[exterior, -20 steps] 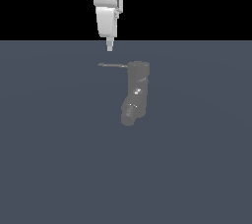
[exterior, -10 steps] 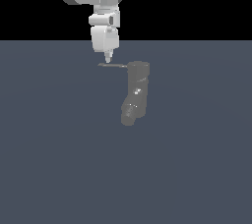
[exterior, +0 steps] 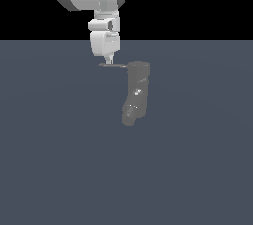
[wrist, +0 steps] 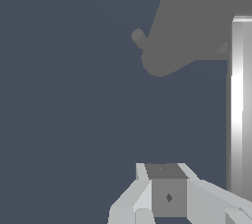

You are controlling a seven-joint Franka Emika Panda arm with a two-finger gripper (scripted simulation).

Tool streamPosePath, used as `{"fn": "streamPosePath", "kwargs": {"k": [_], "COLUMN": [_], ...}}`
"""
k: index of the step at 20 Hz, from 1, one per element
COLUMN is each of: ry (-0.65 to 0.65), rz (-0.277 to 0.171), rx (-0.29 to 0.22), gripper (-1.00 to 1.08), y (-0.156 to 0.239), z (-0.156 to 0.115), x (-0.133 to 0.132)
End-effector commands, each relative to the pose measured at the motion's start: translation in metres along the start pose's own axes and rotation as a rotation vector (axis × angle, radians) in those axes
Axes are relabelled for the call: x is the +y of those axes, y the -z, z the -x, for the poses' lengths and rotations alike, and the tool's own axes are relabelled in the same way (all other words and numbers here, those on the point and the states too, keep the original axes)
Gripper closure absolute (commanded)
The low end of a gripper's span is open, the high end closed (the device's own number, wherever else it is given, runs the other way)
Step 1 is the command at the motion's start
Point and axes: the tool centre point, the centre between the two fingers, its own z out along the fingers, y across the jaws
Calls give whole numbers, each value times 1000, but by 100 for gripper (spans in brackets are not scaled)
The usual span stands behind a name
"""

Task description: Turn on the faucet by rotating a designated handle.

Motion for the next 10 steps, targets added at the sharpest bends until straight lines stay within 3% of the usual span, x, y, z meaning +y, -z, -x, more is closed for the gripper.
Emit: {"fn": "streamPosePath", "kwargs": {"k": [1, 10], "ry": [0, 0], "rz": [0, 0], "rx": [0, 0], "gripper": [108, 108], "y": [0, 0], "z": [0, -1], "x": [0, 23]}}
